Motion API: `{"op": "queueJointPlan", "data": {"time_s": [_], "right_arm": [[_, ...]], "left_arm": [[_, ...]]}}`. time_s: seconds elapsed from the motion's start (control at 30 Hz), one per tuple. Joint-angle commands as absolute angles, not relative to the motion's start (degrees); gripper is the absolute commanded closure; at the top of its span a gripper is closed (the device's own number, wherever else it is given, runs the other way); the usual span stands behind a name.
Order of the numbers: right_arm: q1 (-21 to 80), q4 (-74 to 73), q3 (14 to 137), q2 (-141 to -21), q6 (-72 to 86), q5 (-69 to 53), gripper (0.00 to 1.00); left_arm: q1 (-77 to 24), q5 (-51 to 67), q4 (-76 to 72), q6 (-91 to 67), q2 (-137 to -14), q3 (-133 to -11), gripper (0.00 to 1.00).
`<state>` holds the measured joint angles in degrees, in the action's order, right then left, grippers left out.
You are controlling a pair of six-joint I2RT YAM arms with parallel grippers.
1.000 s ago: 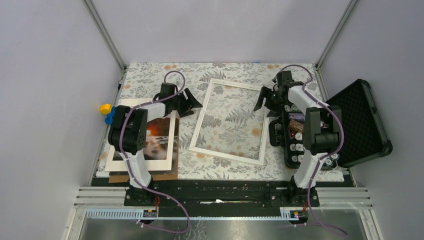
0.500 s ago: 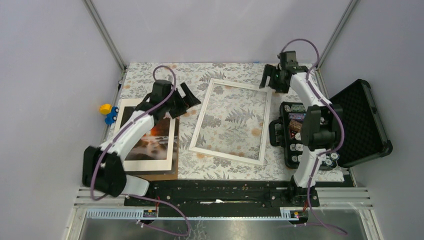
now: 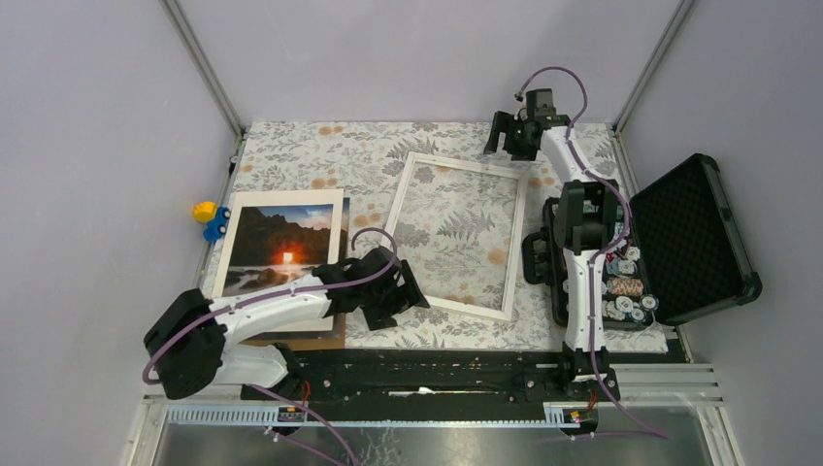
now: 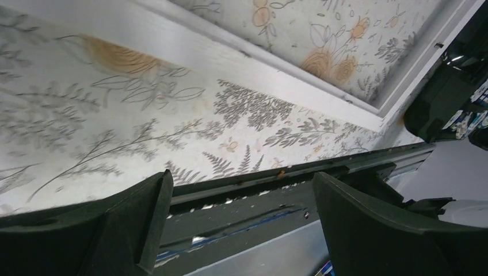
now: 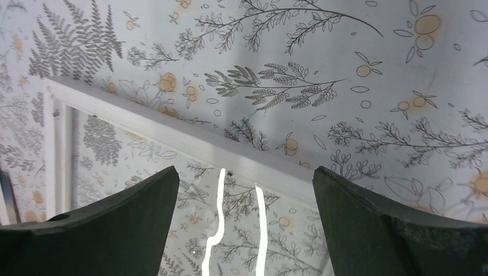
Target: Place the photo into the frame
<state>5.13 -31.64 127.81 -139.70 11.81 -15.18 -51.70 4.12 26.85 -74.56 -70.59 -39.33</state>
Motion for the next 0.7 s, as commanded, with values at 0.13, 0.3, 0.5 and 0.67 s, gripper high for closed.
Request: {"op": "queueJointPlan", "data": {"time_s": [0.13,0.3,0.5,0.67], "right_arm": [[4.9,-33.0,133.1,-144.4,8.7,-17.0,0.05],[4.4,-33.1,133.0,-146.2,8.4,-17.3,0.05],[4.1,-33.3,127.4,-143.6,11.7,-20.2,0.06],[2.4,-33.0,116.5,-135.8,17.0,-24.7,0.08]], "left_arm": [[-53.1,-4.0,13.9,-78.9,-80.2,-40.9,0.01],[-50.8,-7.3,11.9,-76.2,-84.7,-43.7,0.01],[-41.8,-6.3,9.9,-70.4,-90.2,-47.2,0.01],[-33.6,-1.7,10.9,-60.5,-96.7,-56.0,0.01]]}}
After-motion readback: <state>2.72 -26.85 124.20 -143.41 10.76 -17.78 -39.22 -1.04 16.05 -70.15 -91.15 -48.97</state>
